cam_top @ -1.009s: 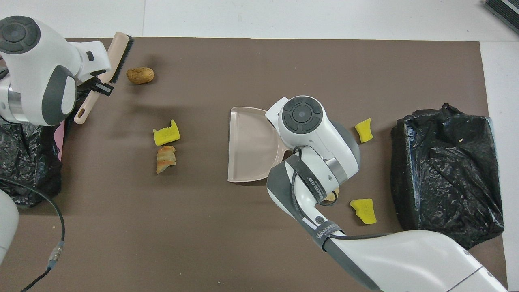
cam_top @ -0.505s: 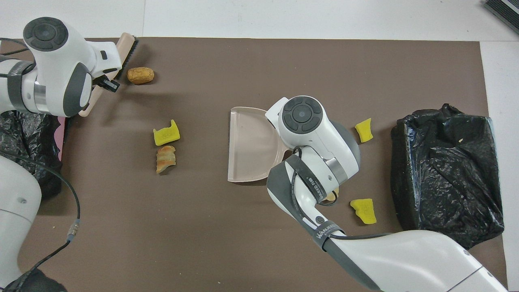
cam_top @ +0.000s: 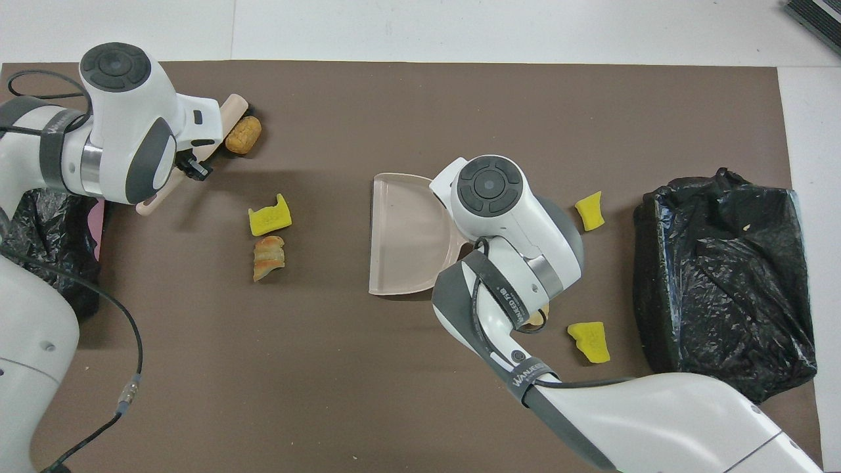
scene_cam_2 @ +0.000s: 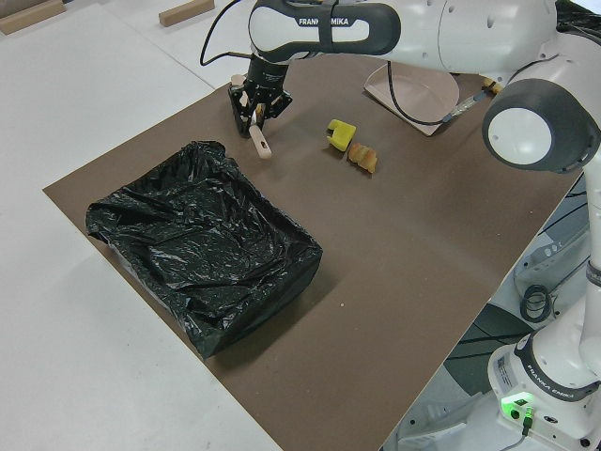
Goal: Sweep and dump trash in bin
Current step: 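Sweep the bread and sponge pieces toward the dustpan with the left gripper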
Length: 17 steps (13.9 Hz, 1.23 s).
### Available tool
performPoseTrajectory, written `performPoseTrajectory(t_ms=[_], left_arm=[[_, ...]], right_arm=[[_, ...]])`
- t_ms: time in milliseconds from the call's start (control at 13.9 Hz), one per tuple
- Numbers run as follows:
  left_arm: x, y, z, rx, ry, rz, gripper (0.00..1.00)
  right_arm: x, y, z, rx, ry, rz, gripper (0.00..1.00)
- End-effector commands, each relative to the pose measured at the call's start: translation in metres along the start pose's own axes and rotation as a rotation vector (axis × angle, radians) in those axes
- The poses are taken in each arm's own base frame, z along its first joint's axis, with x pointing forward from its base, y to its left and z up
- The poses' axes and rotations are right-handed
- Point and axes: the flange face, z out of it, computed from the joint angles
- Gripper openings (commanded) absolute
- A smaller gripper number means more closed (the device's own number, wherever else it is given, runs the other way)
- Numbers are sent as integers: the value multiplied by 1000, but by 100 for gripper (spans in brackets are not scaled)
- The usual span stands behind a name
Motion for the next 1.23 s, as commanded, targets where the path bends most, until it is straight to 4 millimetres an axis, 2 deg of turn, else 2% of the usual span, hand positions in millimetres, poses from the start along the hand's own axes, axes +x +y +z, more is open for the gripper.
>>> performPoseTrajectory(t_ms=[0,288,577,721,937,1153], left_arm=[[-37,34,-13,-13,-57,68,0],[-62,87,-16,-48,-113,130,0],[-71,145,-17,-115,-143,153,0],[-71,150,-18,-128,-142,84,0],[-79,144,-35,-225,-114,-66,0],[-88,145,-50,-236,-144,-284,0]], right_arm=[[-4,-2,6,-1,-1,-35,0],[-4,-2,6,-1,-1,-35,0],[-4,-2,6,0,0,-34,0],[-4,-2,6,-2,0,-35,0],[-4,-2,6,-1,1,-34,0],[-4,-2,5,-3,2,-34,0]])
